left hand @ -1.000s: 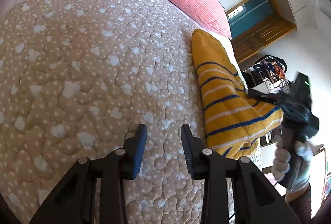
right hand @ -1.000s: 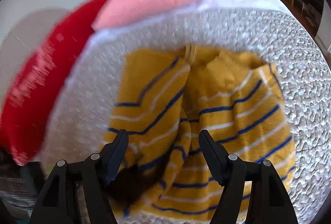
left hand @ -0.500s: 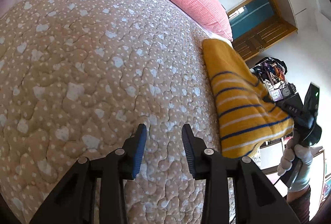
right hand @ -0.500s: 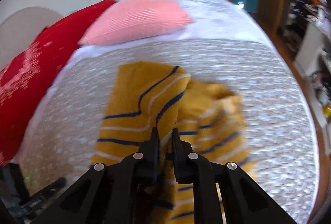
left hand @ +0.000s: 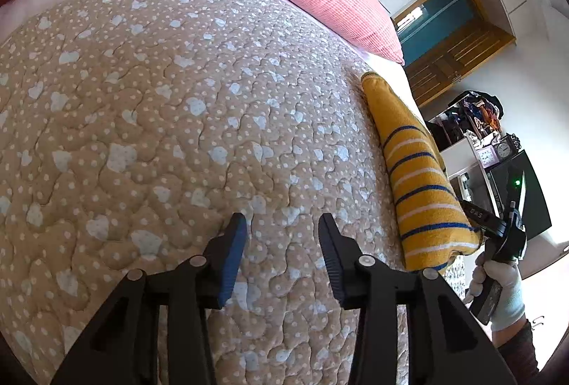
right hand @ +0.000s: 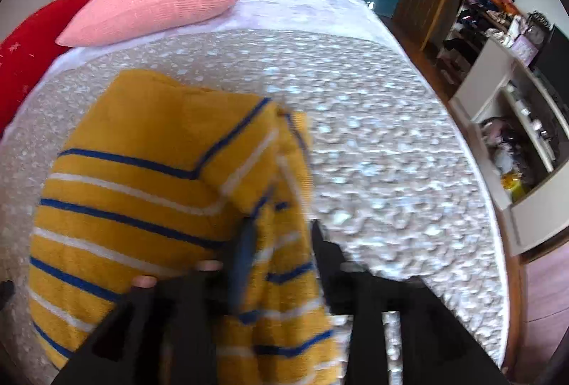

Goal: Fold small clothes

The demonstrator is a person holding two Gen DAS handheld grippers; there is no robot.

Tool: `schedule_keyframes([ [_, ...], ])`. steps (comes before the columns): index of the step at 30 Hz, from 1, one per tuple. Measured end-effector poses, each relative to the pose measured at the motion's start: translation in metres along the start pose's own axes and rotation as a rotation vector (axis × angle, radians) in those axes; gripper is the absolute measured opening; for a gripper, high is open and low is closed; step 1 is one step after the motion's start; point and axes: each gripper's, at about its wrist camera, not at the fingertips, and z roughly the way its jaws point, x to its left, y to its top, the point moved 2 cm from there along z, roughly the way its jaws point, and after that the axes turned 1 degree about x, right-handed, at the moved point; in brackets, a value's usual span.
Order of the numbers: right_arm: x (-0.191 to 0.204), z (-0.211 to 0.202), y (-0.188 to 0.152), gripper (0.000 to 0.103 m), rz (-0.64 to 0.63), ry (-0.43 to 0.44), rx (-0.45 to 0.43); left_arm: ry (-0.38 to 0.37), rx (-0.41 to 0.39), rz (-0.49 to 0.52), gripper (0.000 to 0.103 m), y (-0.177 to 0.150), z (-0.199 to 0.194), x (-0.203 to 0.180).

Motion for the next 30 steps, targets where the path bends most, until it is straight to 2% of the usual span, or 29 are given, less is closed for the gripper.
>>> schedule_keyframes([
  [2,-0.012,-0.007,-0.001,0.056,0.024,0.002,-0.009,-0.003,0.003,0.0,0.041,0.0,0.001,-0.001],
  [4,-0.024,-0.028,0.003,0.056,0.07,-0.023,-0.069,-0.004,0.003,0.0,0.041,0.0,0.0,-0.002],
  [7,-0.028,-0.062,0.015,0.056,0.128,0.045,-0.176,-0.002,0.002,0.001,0.042,0.0,-0.001,-0.003],
  [9,-0.015,-0.074,0.029,0.055,0.116,0.131,-0.199,0.003,0.0,0.005,0.043,-0.001,0.0,-0.005],
  [12,0.018,-0.073,0.042,0.055,0.065,0.241,-0.165,0.009,-0.002,0.012,0.043,-0.001,0.0,-0.007],
  [15,0.054,-0.05,0.051,0.055,0.052,0.437,-0.061,0.006,0.001,0.015,0.043,-0.001,0.002,-0.007],
  [17,0.065,-0.023,0.055,0.055,0.066,0.495,0.009,0.002,0.004,0.015,0.043,-0.001,0.003,-0.007],
  [18,0.066,-0.009,0.055,0.054,0.073,0.473,0.029,-0.001,0.005,0.015,0.043,-0.001,0.002,-0.007],
  [20,0.051,0.024,0.058,0.053,0.117,0.32,0.06,-0.011,0.009,0.009,0.043,-0.001,0.001,-0.005],
  [21,0.034,0.038,0.056,0.053,0.179,0.236,0.067,-0.014,0.01,0.006,0.043,-0.001,0.0,-0.003],
  [22,0.015,0.047,0.052,0.053,0.268,0.235,0.069,-0.021,0.012,0.0,0.043,0.0,0.0,-0.002],
  [23,-0.006,0.053,0.044,0.051,0.38,0.282,0.056,-0.026,0.013,-0.003,0.043,0.001,-0.001,-0.001],
  [25,-0.024,0.052,0.036,0.045,0.444,0.323,0.047,-0.032,0.015,-0.009,0.043,0.003,-0.002,0.001],
  [27,-0.027,0.038,0.034,0.045,0.399,0.284,0.03,-0.03,0.012,-0.009,0.043,0.004,-0.002,0.002],
  [29,-0.028,0.011,0.032,0.046,0.333,0.203,-0.029,-0.02,0.008,-0.001,0.044,0.004,-0.003,0.001],
  [30,-0.03,-0.006,0.032,0.046,0.312,0.216,-0.072,-0.013,0.006,0.005,0.044,0.003,-0.003,0.0],
])
